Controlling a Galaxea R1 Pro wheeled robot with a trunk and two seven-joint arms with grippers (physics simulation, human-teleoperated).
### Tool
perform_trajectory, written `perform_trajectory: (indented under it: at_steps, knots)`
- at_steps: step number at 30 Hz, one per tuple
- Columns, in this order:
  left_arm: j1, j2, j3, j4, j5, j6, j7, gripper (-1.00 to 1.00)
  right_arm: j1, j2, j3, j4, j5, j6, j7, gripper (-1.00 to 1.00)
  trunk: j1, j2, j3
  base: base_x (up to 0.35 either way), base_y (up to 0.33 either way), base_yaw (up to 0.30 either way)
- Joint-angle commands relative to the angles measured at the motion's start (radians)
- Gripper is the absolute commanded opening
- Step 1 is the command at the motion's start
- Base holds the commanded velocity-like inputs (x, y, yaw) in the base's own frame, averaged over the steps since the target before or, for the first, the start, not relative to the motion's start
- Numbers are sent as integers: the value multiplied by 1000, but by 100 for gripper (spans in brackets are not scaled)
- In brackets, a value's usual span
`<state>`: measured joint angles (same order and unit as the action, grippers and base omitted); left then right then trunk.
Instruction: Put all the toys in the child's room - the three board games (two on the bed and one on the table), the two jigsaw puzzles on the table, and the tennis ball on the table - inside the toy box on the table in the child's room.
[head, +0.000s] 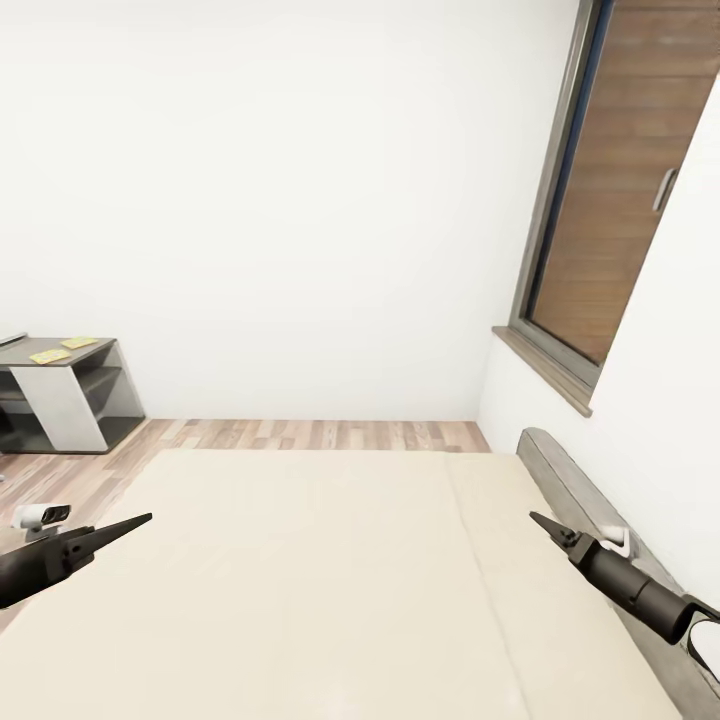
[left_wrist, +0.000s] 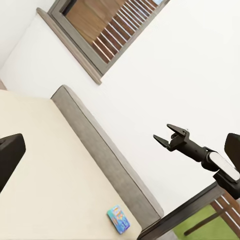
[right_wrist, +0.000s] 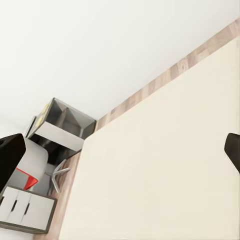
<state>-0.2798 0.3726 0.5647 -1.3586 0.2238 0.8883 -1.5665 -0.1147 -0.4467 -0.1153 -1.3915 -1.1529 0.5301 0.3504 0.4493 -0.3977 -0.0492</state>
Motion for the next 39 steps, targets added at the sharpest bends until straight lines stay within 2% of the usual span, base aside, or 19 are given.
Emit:
perform_trajectory:
  at_steps: [1,39]
  knots:
    - [-1,0,0,0,-1,11,-4,100,-1,0,-1,0,-5,7,1,100,1,-2,-2,0,-183,0]
    - [-1,0,1,0,-1,11,-4,100,-2,0,-1,0,-5,7,1,100,1,-2,-2,0,-174,0]
